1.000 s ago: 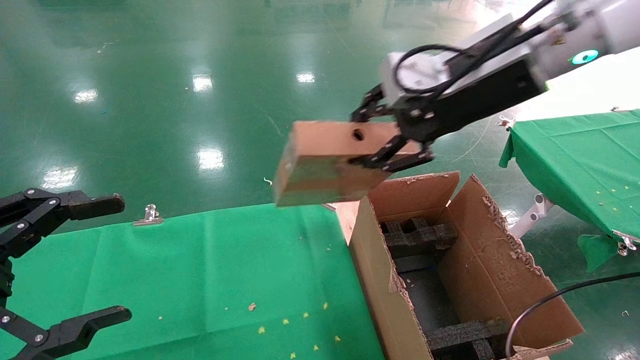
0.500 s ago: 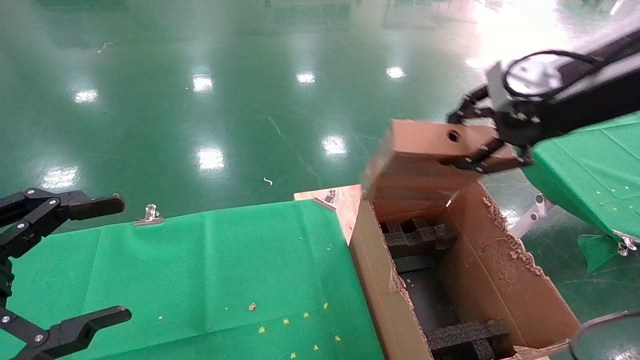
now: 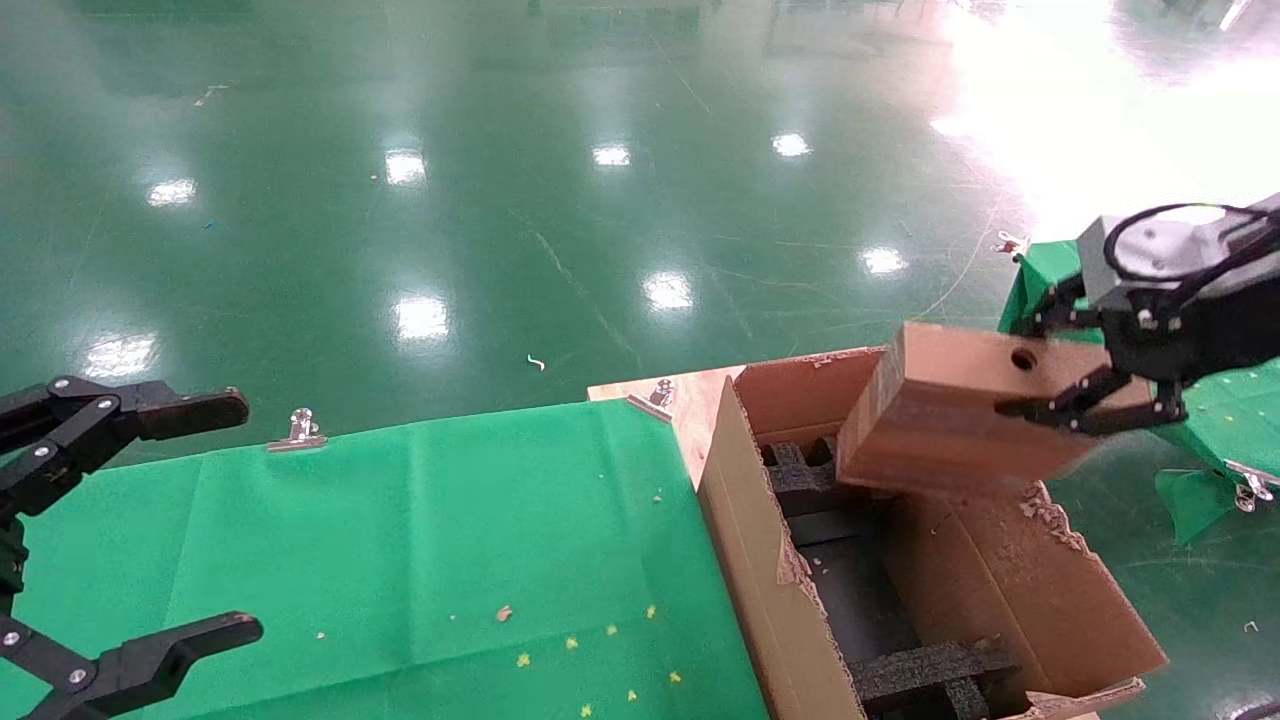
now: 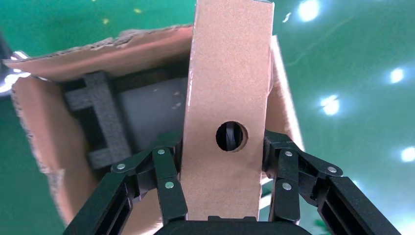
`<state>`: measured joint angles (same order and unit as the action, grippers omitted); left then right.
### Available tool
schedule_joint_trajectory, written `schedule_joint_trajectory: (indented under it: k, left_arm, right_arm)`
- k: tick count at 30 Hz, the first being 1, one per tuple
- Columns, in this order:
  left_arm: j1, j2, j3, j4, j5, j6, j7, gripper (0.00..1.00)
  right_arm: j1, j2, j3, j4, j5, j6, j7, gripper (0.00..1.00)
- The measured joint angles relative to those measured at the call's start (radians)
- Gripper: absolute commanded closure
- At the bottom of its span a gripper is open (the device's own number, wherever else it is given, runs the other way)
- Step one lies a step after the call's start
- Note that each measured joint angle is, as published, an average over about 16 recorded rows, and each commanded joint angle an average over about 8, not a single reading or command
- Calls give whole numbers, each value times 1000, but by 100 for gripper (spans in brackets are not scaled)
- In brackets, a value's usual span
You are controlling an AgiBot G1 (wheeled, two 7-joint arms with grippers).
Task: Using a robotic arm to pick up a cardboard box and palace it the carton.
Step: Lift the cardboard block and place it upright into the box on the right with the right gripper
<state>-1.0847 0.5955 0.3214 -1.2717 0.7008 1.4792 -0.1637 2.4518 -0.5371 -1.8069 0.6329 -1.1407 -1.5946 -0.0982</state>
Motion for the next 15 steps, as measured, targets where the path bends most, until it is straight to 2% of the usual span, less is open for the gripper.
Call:
schedule_joint_trajectory:
  k: [7,15]
  left_arm:
    - [0,0,0,0,0,0,0,0]
    - [0,0,0,0,0,0,0,0]
  right_arm:
    - [-79,-1,-77,-90,85,11,94,100]
    - [-176,-4,-117,-215,155,58,205,100]
